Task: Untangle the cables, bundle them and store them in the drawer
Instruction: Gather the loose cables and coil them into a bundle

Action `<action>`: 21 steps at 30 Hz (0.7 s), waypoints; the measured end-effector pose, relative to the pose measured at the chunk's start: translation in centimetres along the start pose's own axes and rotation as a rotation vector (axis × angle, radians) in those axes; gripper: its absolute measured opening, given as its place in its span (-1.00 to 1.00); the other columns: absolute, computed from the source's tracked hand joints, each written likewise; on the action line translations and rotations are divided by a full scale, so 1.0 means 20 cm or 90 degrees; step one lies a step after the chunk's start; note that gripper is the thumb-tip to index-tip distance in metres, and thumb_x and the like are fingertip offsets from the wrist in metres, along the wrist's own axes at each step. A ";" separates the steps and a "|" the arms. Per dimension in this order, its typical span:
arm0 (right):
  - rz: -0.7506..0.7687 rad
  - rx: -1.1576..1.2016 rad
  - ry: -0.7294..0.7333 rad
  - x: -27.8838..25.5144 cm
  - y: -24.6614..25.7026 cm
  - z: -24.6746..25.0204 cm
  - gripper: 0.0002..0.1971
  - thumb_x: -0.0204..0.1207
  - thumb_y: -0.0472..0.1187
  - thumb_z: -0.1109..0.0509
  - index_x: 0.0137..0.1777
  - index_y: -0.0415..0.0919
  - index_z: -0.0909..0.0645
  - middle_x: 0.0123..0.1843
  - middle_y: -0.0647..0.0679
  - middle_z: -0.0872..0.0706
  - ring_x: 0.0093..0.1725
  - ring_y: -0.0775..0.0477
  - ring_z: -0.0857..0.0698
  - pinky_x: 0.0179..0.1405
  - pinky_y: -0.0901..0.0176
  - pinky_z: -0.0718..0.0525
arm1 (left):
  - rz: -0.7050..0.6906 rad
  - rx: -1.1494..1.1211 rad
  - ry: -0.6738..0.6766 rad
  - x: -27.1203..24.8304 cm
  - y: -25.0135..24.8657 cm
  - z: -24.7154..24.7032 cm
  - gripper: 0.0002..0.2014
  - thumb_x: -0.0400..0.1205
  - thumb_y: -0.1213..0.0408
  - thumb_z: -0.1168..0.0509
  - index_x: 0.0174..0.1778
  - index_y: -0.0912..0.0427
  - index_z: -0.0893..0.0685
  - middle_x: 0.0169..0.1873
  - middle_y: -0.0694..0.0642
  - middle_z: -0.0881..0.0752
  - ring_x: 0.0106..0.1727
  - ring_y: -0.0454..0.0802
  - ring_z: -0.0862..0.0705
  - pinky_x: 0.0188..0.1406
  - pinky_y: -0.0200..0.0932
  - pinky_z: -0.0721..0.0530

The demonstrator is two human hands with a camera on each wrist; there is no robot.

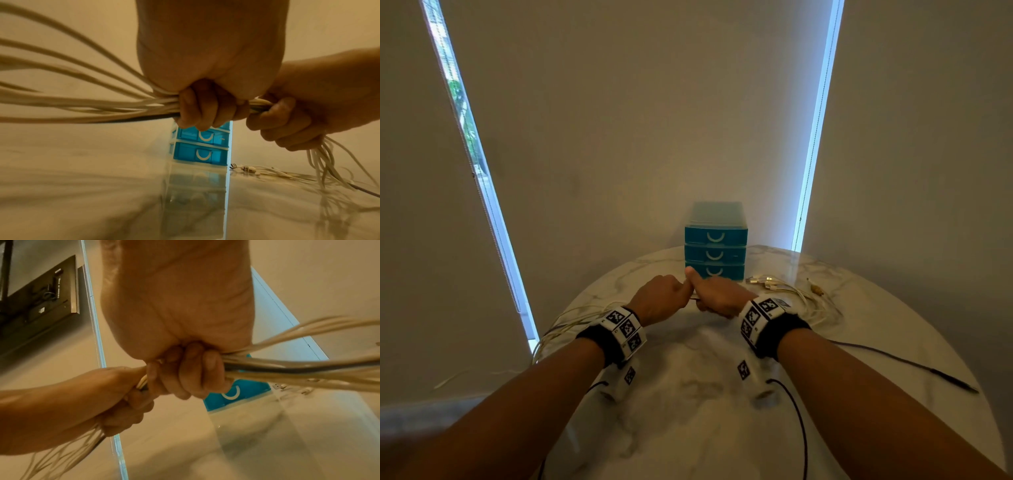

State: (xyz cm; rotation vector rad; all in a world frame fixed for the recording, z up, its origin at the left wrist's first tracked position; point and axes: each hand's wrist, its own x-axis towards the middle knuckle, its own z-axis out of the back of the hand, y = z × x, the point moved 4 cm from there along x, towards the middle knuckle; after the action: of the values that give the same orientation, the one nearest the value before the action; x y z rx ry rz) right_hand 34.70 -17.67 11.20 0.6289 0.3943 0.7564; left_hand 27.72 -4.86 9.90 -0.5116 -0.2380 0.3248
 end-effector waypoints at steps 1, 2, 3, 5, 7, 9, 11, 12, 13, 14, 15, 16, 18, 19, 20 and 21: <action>0.049 -0.073 -0.022 0.02 0.00 0.01 -0.34 0.90 0.27 0.17 -0.02 -0.11 -0.65 -0.25 -0.02 -0.71 -0.26 -0.01 -0.63 -0.03 0.07 -0.67 | 0.001 -0.021 0.022 0.00 0.00 0.01 -0.37 0.89 -0.16 -0.01 -0.40 0.10 -0.63 -0.44 0.04 -0.67 -0.38 0.02 -0.58 -0.22 -0.09 -0.52; 0.085 -0.153 -0.046 0.02 0.01 0.02 -0.44 0.93 0.17 0.14 0.16 -0.14 -0.62 -0.17 -0.05 -0.72 -0.17 -0.06 -0.66 0.11 -0.01 -0.69 | 0.010 -0.041 0.060 -0.01 0.00 0.02 -0.36 0.88 -0.22 0.00 -0.37 0.08 -0.65 -0.43 0.01 -0.66 -0.40 -0.01 -0.56 -0.25 -0.12 -0.53; 0.114 -0.229 -0.074 0.02 0.00 0.02 -0.50 0.94 0.10 0.11 0.30 -0.17 -0.59 -0.15 -0.05 -0.70 -0.15 -0.07 -0.67 0.11 -0.02 -0.69 | 0.031 -0.061 0.109 -0.01 -0.01 0.03 -0.35 0.85 -0.29 0.01 -0.34 0.06 -0.65 -0.43 -0.02 -0.64 -0.42 -0.05 -0.53 -0.32 -0.15 -0.52; 0.125 -0.284 -0.145 0.03 -0.03 0.03 -0.47 0.91 0.13 0.07 0.15 -0.21 -0.64 -0.25 -0.04 -0.63 -0.21 -0.08 -0.64 -0.09 0.03 -0.60 | 0.074 -0.082 0.210 -0.01 -0.02 0.05 -0.35 0.81 -0.39 0.01 -0.34 0.04 -0.58 -0.48 -0.04 -0.53 -0.49 -0.08 -0.40 -0.43 -0.21 -0.44; 0.135 -0.278 -0.248 0.03 -0.03 0.07 -0.41 0.86 0.19 -0.01 -0.21 -0.17 -0.60 -0.35 -0.04 -0.61 -0.30 -0.10 -0.64 -0.31 0.09 -0.50 | 0.095 -0.072 0.266 0.01 -0.02 0.09 -0.35 0.80 -0.42 0.02 -0.37 0.02 -0.48 -0.53 -0.03 -0.44 -0.51 -0.06 -0.30 -0.46 -0.19 -0.37; 0.142 -0.325 -0.320 0.01 -0.03 0.15 -0.42 0.83 0.17 -0.06 -0.33 -0.14 -0.56 -0.43 -0.03 -0.58 -0.34 -0.14 -0.67 -0.39 0.11 -0.50 | 0.116 -0.056 0.280 0.02 0.03 0.17 -0.35 0.78 -0.45 0.03 -0.40 0.00 -0.44 -0.53 -0.03 -0.39 -0.50 -0.04 -0.25 -0.48 -0.18 -0.31; 0.141 -0.405 -0.335 -0.02 -0.02 0.23 -0.45 0.84 0.13 -0.06 -0.25 -0.18 -0.61 -0.43 -0.04 -0.57 -0.29 -0.20 -0.72 -0.33 0.05 -0.65 | 0.136 -0.046 0.265 0.01 0.12 0.25 -0.35 0.78 -0.45 0.00 -0.40 -0.01 -0.46 -0.51 -0.03 -0.40 -0.50 -0.05 -0.25 -0.46 -0.18 -0.29; 0.144 -0.434 -0.329 -0.04 -0.02 0.25 -0.46 0.85 0.11 -0.05 -0.23 -0.19 -0.61 -0.41 -0.06 -0.59 -0.27 -0.21 -0.72 -0.28 0.00 -0.72 | 0.133 -0.032 0.241 0.01 0.15 0.28 -0.36 0.79 -0.42 -0.02 -0.39 0.00 -0.49 -0.50 -0.02 -0.43 -0.50 -0.05 -0.28 -0.45 -0.17 -0.32; 0.153 -0.449 -0.324 -0.04 -0.02 0.26 -0.46 0.86 0.09 -0.06 -0.26 -0.18 -0.58 -0.41 -0.07 -0.60 -0.27 -0.22 -0.72 -0.24 -0.03 -0.76 | 0.120 -0.003 0.212 0.00 0.17 0.31 -0.36 0.81 -0.39 -0.03 -0.37 0.02 -0.54 -0.48 -0.01 -0.48 -0.48 -0.05 -0.34 -0.42 -0.17 -0.37; 0.157 -0.452 -0.317 -0.04 -0.02 0.27 -0.47 0.86 0.08 -0.07 -0.31 -0.15 -0.52 -0.41 -0.07 -0.58 -0.28 -0.21 -0.70 -0.23 -0.02 -0.75 | 0.102 0.038 0.187 0.01 0.18 0.32 -0.37 0.83 -0.35 -0.04 -0.35 0.05 -0.59 -0.44 0.01 -0.53 -0.45 -0.04 -0.40 -0.37 -0.16 -0.43; 0.160 -0.456 -0.304 -0.02 -0.02 0.26 -0.47 0.85 0.08 -0.08 -0.35 -0.13 -0.47 -0.42 -0.06 -0.56 -0.30 -0.19 -0.68 -0.26 0.00 -0.71 | 0.088 0.083 0.168 0.01 0.19 0.32 -0.38 0.85 -0.31 -0.03 -0.32 0.06 -0.63 -0.38 0.03 -0.59 -0.40 -0.01 -0.47 -0.28 -0.14 -0.49; 0.151 -0.464 -0.279 -0.01 -0.03 0.24 -0.48 0.84 0.09 -0.07 -0.35 -0.12 -0.45 -0.41 -0.06 -0.54 -0.33 -0.15 -0.63 -0.31 0.04 -0.66 | 0.071 0.138 0.155 0.00 0.19 0.31 -0.39 0.87 -0.25 -0.02 -0.30 0.06 -0.66 -0.30 0.07 -0.64 -0.34 0.01 -0.53 -0.17 -0.11 -0.54; 0.121 -0.477 -0.204 0.01 -0.08 0.17 -0.53 0.83 0.08 -0.06 -0.23 -0.15 -0.54 -0.35 -0.06 -0.53 -0.34 -0.09 -0.57 -0.27 0.05 -0.66 | 0.041 0.236 0.148 -0.01 0.19 0.25 -0.42 0.88 -0.19 -0.01 -0.28 0.04 -0.70 -0.16 0.11 -0.71 -0.18 0.07 -0.64 0.06 -0.03 -0.58; 0.107 -0.477 -0.166 0.00 -0.11 0.14 -0.58 0.85 0.04 -0.08 -0.10 -0.18 -0.59 -0.30 -0.07 -0.52 -0.27 -0.11 -0.59 -0.15 0.02 -0.72 | 0.035 0.264 0.143 -0.01 0.19 0.21 -0.43 0.87 -0.18 -0.02 -0.30 0.01 -0.71 -0.12 0.11 -0.74 -0.11 0.11 -0.67 0.12 0.00 -0.60; 0.100 -0.499 -0.122 -0.01 -0.14 0.12 -0.64 0.87 0.00 -0.11 0.02 -0.21 -0.62 -0.26 -0.08 -0.51 -0.19 -0.15 -0.63 -0.04 -0.02 -0.75 | 0.028 0.279 0.134 -0.01 0.19 0.17 -0.44 0.86 -0.17 -0.03 -0.33 0.00 -0.69 -0.11 0.12 -0.76 -0.08 0.13 -0.70 0.13 0.01 -0.64; 0.104 -0.522 -0.091 -0.02 -0.17 0.11 -0.67 0.88 -0.02 -0.14 0.10 -0.22 -0.62 -0.21 -0.09 -0.52 -0.09 -0.22 -0.69 0.07 -0.07 -0.76 | 0.019 0.283 0.119 -0.01 0.19 0.13 -0.44 0.86 -0.16 -0.05 -0.37 -0.01 -0.66 -0.14 0.13 -0.77 -0.09 0.15 -0.70 0.10 0.01 -0.65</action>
State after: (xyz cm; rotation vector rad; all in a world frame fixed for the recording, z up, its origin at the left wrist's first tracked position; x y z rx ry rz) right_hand 37.40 -20.67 10.58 -0.0622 -0.1157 0.9377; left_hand 25.77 -0.67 10.15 -0.1050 0.0253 0.3446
